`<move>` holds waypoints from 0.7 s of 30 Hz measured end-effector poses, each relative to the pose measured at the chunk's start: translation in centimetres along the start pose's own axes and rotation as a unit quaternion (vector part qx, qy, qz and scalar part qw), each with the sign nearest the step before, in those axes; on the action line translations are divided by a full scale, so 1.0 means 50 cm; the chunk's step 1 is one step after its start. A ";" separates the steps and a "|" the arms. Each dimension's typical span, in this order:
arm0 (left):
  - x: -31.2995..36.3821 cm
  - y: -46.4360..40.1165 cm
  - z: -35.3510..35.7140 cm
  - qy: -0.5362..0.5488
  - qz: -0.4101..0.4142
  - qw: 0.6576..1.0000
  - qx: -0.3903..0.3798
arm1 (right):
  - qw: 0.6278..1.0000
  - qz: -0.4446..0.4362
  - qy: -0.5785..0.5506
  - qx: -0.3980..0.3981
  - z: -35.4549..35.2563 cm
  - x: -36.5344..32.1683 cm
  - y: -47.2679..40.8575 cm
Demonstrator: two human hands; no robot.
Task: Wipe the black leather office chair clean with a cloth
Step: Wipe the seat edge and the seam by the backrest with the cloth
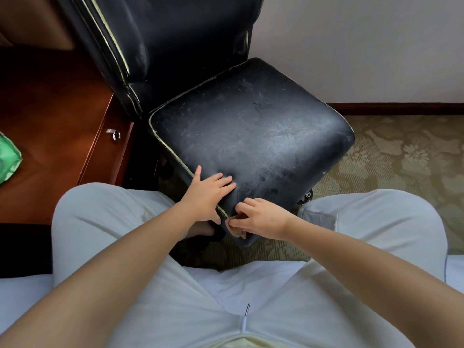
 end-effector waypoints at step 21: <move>-0.005 -0.003 0.004 0.018 0.011 1.000 0.003 | 0.993 0.122 -0.009 0.006 -0.014 -0.010 -0.013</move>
Point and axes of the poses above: each hand's wrist, its own y-axis away from the middle knuckle, its own z-axis out of the palm, x = y × z, the point moved 10 cm from there along -y, towards the middle knuckle, and after that the axes turned 13 degrees about -x, right-handed, at the moved point
